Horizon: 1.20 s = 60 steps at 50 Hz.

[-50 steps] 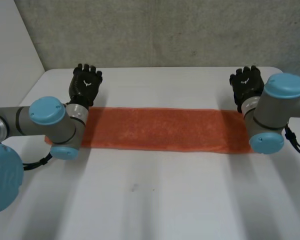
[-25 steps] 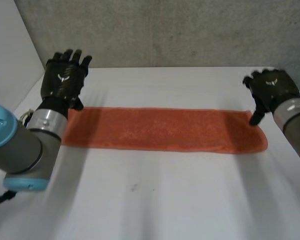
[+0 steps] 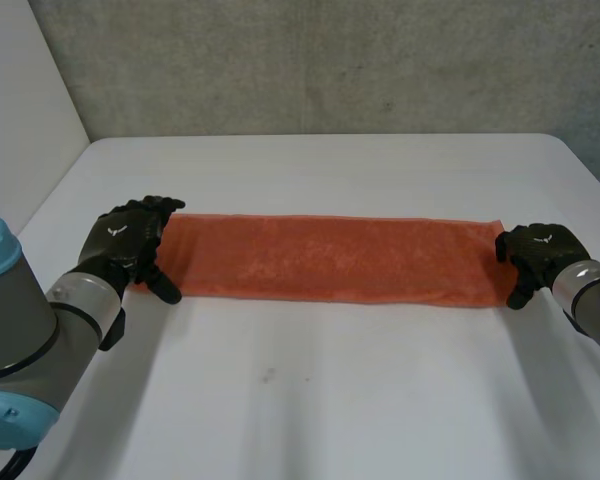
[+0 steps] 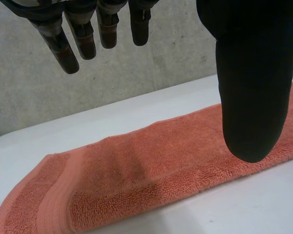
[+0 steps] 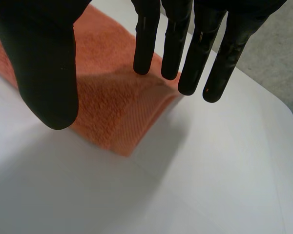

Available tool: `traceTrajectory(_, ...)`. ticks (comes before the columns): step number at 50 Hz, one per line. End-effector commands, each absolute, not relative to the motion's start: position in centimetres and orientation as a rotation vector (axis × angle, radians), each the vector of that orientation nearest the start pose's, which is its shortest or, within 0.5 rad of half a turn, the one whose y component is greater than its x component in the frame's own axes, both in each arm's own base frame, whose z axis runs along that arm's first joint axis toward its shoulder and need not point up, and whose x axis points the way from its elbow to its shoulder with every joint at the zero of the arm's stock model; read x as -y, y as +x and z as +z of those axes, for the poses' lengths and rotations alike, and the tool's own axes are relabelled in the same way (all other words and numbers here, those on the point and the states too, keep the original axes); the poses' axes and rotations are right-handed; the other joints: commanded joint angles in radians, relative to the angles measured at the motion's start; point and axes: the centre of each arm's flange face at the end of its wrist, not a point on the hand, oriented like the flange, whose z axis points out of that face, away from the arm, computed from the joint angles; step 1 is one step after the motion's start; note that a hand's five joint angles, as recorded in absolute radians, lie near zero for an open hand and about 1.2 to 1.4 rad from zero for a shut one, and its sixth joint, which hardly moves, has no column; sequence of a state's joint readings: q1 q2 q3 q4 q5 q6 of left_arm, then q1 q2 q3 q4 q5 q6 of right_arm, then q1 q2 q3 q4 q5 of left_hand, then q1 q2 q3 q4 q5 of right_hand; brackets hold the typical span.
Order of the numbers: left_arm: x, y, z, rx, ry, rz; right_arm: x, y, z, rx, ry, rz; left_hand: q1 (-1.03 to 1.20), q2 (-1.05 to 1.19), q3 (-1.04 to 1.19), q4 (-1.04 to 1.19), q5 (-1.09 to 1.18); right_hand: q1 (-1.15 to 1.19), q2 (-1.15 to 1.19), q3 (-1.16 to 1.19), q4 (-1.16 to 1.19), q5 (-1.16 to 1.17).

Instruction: Fold the laundry

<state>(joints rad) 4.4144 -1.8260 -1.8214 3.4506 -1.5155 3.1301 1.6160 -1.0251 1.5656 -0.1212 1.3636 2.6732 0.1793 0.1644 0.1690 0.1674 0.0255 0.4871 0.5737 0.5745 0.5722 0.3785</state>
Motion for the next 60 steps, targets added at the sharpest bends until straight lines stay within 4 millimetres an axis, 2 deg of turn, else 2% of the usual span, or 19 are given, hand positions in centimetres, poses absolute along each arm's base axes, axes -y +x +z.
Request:
traceTrajectory(1,26.5,-22.6,18.1,-2.591,0.447,-2.126,35.4,16.4,12.2,-2.559,-0.927,-1.737,-0.005,0.010,0.006,0.007,-0.025,0.235,0.148,0.147,0.150,0.169)
traceTrajectory(5,26.4,-22.6,18.0,-2.594,0.449,-2.123,35.6,16.4,11.7,-2.567,-0.942,-1.726,-0.005,0.010,0.006,0.007,-0.025,0.320,0.233,0.233,0.235,0.254)
traceTrajectory(9,26.3,-22.6,17.8,-2.599,0.450,-2.116,36.0,16.2,11.7,-2.570,-0.933,-1.742,-0.005,0.010,0.006,0.007,-0.025,0.907,0.821,0.820,0.822,0.842)
traceTrajectory(16,26.4,-22.4,17.8,-2.598,0.442,-2.112,38.7,11.3,14.3,-2.721,-0.778,-1.960,-0.005,0.010,0.006,0.007,-0.025,0.909,0.823,0.822,0.824,0.843)
traceTrajectory(21,26.5,-22.3,17.9,-2.595,0.437,-2.114,40.7,4.7,16.6,-2.943,-0.744,-2.092,-0.005,0.010,0.006,0.007,-0.025,0.909,0.823,0.822,0.824,0.843)
traceTrajectory(29,26.3,-22.4,17.8,-2.598,0.440,-2.110,41.5,3.7,18.7,-2.938,-0.821,-2.212,-0.005,0.010,0.006,0.007,-0.025,0.909,0.823,0.822,0.824,0.843)
traceTrajectory(33,26.3,-22.5,17.9,-2.599,0.443,-2.113,41.2,6.8,21.4,-2.769,-0.796,-2.334,-0.005,0.010,0.006,0.007,-0.025,0.909,0.823,0.822,0.824,0.843)
traceTrajectory(35,26.2,-22.5,17.9,-2.598,0.445,-2.115,40.0,12.5,23.6,-2.520,-0.843,-2.402,-0.005,0.010,0.006,0.007,-0.025,0.909,0.823,0.822,0.824,0.843)
traceTrajectory(36,26.2,-22.5,17.9,-2.598,0.445,-2.115,40.0,12.6,23.6,-2.518,-0.844,-2.403,-0.005,0.010,0.006,0.007,-0.025,0.909,0.823,0.822,0.824,0.843)
traceTrajectory(38,26.2,-22.5,18.0,-2.594,0.442,-2.119,38.5,18.2,24.7,-2.298,-0.940,-2.402,-0.005,0.010,0.006,0.007,-0.025,0.909,0.823,0.822,0.824,0.843)
traceTrajectory(41,26.3,-22.5,18.0,-2.594,0.440,-2.119,37.4,21.0,24.9,-2.192,-1.007,-2.388,-0.005,0.010,0.006,0.007,-0.025,0.909,0.823,0.822,0.824,0.843)
traceTrajectory(43,26.3,-22.5,18.0,-2.595,0.440,-2.117,34.8,26.7,24.5,-1.973,-1.154,-2.336,-0.005,0.010,0.006,0.007,-0.025,0.909,0.823,0.822,0.824,0.843)
traceTrajectory(44,26.3,-22.5,18.0,-2.595,0.440,-2.117,34.8,26.7,24.5,-1.972,-1.155,-2.336,-0.005,0.010,0.006,0.007,-0.025,0.909,0.823,0.822,0.824,0.843)
traceTrajectory(46,26.3,-22.4,18.0,-2.595,0.438,-2.116,31.0,32.8,23.7,-1.720,-1.294,-2.252,-0.005,0.010,0.006,0.007,-0.025,0.909,0.823,0.822,0.824,0.843)
traceTrajectory(49,26.3,-22.4,18.0,-2.593,0.436,-2.118,28.9,35.5,22.7,-1.618,-1.355,-2.192,-0.005,0.010,0.006,0.007,-0.025,0.909,0.823,0.822,0.824,0.843)
traceTrajectory(51,26.3,-22.4,18.0,-2.593,0.436,-2.118,26.2,38.9,20.1,-1.530,-1.441,-2.071,-0.005,0.010,0.006,0.007,-0.025,0.909,0.823,0.822,0.824,0.843)
traceTrajectory(55,26.4,-22.4,18.0,-2.593,0.436,-2.115,24.3,41.0,16.8,-1.514,-1.520,-1.969,-0.005,0.010,0.006,0.007,-0.025,0.909,0.823,0.822,0.824,0.843)
traceTrajectory(57,26.4,-22.4,18.0,-2.593,0.438,-2.115,22.9,42.0,13.4,-1.517,-1.617,-1.887,-0.005,0.010,0.006,0.007,-0.025,0.909,0.823,0.822,0.824,0.843)
traceTrajectory(60,26.3,-22.5,18.0,-2.594,0.446,-2.119,21.8,42.7,11.6,-1.492,-1.717,-1.869,-0.005,0.010,0.006,0.007,-0.025,0.823,0.736,0.736,0.738,0.757)
